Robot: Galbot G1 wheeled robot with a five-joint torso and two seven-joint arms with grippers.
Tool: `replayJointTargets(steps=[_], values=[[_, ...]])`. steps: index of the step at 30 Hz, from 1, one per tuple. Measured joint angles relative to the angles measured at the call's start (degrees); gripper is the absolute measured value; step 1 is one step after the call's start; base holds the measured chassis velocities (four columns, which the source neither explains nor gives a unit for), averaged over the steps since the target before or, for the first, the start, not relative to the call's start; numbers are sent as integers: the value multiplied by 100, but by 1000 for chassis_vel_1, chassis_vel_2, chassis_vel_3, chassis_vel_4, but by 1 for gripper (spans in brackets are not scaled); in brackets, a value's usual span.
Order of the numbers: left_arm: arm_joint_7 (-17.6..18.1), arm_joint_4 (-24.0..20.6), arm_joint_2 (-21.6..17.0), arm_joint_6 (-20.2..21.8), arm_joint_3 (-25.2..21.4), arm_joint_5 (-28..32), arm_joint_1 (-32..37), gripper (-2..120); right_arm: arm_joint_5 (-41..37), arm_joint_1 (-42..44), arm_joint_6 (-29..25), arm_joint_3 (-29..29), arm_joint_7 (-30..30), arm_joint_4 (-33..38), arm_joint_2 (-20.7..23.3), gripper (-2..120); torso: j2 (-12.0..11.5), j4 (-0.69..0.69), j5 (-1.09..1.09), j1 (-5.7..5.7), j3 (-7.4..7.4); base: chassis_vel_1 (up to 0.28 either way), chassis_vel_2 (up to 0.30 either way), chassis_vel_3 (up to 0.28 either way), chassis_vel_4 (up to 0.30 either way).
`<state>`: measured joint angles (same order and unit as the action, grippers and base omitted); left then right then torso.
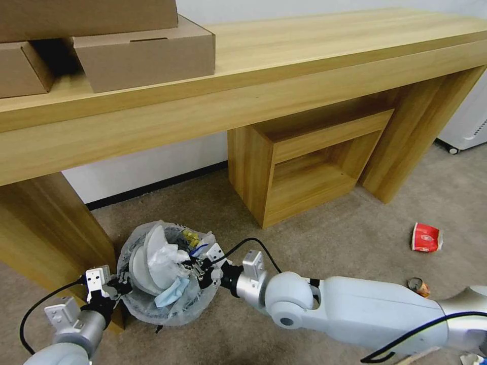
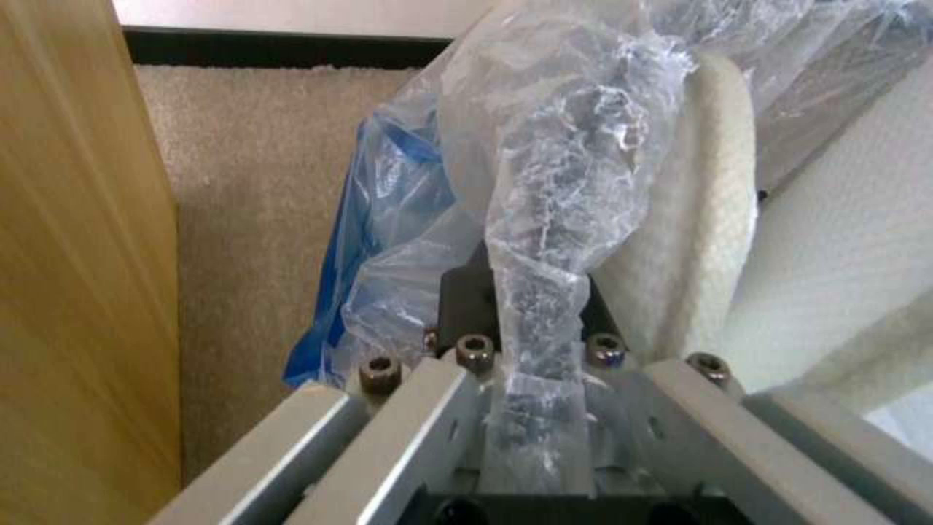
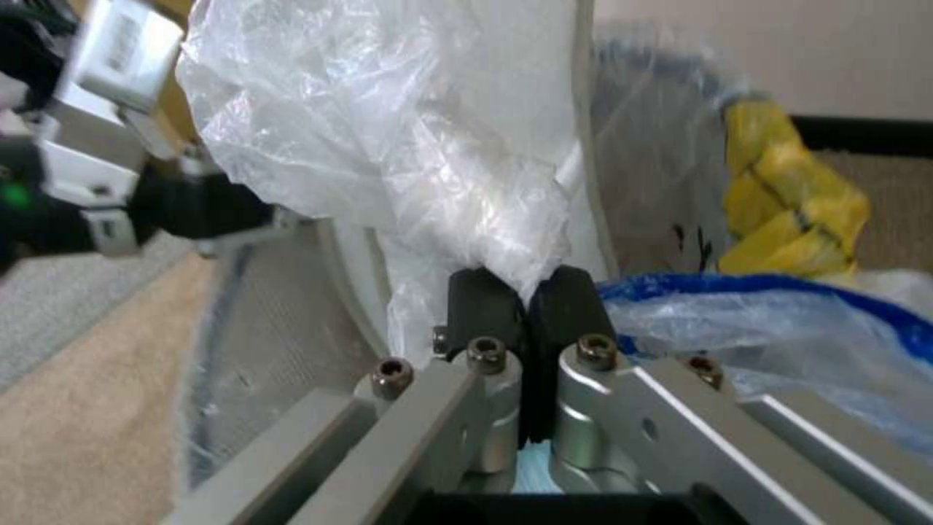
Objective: Pick up the trash bin and place the garbage on the floor into it.
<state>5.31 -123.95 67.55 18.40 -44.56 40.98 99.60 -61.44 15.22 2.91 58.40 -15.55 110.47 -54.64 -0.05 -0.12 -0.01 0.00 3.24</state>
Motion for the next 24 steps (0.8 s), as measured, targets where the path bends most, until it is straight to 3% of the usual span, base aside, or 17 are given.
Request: replayJointTargets(steps=[14, 24], values=[[-84, 7, 25, -110, 23, -30, 62, 0, -392, -301, 490, 266, -742, -200, -469, 0, 0, 0, 1, 0, 0, 0, 0, 0, 0], [-138, -23, 47, -177, 45, -77, 140, 0, -796, -320, 1216, 247, -1590, -242, -867, 0, 0, 0, 0, 0, 0, 0, 0, 0, 0]])
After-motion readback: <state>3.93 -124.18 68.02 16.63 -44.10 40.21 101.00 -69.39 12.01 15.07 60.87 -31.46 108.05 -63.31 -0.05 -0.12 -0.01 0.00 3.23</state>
